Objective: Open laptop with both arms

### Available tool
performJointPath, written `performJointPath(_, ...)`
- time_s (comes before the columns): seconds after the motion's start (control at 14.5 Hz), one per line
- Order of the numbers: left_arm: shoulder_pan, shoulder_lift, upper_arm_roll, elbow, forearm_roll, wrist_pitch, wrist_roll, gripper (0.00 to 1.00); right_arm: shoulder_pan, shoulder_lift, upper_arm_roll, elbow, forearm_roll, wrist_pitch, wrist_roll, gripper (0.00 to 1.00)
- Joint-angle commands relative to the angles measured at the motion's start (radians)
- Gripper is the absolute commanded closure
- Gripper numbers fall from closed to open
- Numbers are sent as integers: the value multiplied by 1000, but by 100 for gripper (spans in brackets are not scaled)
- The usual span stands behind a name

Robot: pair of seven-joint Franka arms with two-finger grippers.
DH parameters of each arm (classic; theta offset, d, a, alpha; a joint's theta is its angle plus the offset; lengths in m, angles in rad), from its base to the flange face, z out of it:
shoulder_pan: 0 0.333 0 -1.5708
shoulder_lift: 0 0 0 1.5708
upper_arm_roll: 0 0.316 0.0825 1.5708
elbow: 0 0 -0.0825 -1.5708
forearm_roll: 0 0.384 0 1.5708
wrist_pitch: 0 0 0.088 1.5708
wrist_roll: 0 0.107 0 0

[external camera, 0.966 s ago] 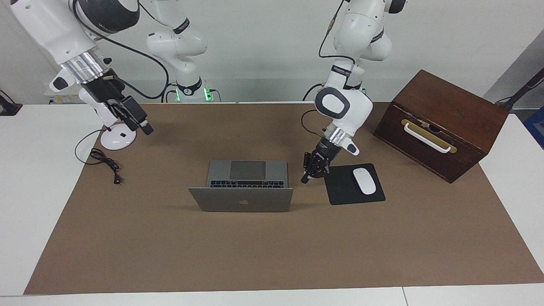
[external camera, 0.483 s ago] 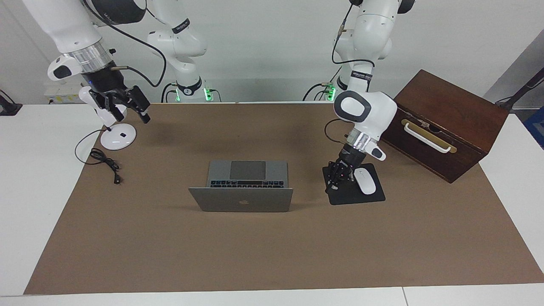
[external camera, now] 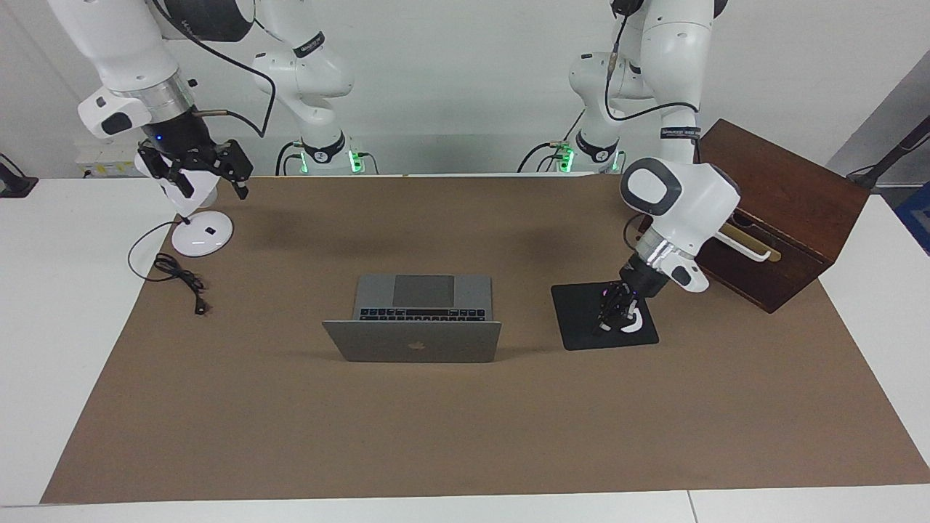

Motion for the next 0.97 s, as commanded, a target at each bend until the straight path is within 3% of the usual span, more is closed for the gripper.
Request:
performJointPath(0.0, 38, -11, 38, 32, 135, -137, 11, 100, -50, 40, 20, 74, -1, -51, -33, 0)
performJointPath(0.14, 43, -17, 70, 99, 280, -259, 8, 100, -50, 75, 18, 157, 1, -86, -73, 0)
performJointPath(0.34, 41, -47, 90, 145, 570, -449, 17, 100, -54, 74, 12, 169, -1, -94, -122, 0)
performJointPath(0.9, 68, -186, 92, 142, 743, -832, 360, 100, -54, 65, -10, 183, -25, -111, -145, 0)
